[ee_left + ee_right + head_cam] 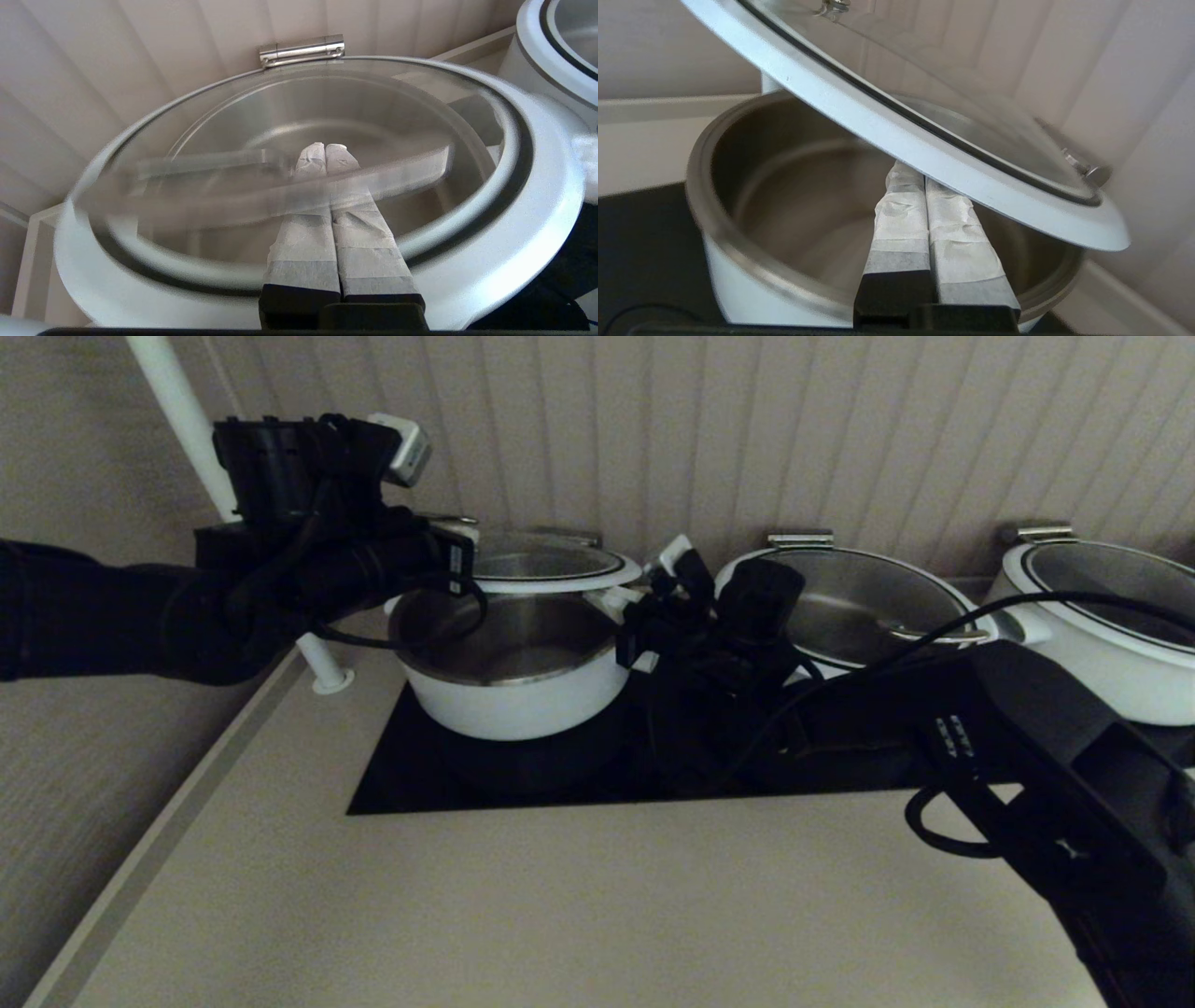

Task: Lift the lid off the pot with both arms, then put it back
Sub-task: Hold the pot lid with the right arm

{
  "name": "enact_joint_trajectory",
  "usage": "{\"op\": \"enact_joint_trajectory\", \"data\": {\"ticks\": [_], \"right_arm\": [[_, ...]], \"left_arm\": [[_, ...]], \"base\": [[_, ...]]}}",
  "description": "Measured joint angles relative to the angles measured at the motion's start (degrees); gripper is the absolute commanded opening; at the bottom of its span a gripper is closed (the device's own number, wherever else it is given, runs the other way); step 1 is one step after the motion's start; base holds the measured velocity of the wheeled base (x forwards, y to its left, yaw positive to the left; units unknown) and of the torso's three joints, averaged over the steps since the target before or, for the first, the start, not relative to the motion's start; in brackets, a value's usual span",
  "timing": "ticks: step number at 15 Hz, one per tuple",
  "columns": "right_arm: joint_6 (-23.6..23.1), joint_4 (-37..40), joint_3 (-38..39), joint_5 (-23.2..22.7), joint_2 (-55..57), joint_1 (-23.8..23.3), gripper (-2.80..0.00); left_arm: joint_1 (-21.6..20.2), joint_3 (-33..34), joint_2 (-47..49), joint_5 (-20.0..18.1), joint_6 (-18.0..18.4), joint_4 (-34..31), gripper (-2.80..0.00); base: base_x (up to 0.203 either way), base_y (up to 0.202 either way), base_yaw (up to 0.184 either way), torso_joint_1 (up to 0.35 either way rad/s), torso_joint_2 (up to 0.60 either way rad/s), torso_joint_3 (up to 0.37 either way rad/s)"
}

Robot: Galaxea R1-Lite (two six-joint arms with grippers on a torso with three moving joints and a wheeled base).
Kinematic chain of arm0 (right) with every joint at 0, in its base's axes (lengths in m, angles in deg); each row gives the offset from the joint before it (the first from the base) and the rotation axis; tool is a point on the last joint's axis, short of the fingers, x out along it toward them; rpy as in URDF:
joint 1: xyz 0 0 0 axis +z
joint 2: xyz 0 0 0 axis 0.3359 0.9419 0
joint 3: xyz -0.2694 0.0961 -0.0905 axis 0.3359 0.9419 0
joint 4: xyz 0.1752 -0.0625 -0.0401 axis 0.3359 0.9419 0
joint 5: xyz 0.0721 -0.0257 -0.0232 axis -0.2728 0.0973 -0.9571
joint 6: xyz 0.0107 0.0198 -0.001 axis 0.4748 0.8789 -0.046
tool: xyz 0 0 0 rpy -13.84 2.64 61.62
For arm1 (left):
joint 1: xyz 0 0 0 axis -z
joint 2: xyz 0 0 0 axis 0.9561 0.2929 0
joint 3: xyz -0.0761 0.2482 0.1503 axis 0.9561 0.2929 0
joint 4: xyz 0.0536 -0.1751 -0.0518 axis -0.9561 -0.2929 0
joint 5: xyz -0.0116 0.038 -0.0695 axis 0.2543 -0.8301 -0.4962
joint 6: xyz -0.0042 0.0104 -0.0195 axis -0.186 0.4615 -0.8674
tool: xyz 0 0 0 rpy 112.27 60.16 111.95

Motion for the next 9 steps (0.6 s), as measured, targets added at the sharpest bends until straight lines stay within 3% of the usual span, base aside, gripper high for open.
{"op": "enact_joint_trajectory", "data": {"ticks": [9], "right_arm": [[0.0,0.3,-1.3,0.1,0.1,-0.6,-2.80]], "left_arm": [[0.0,0.4,-2.2,-0.1,0.3,-2.6,-2.80]], "base": [[0.000,0.000,0.000,0.000,0.00,0.000]]}}
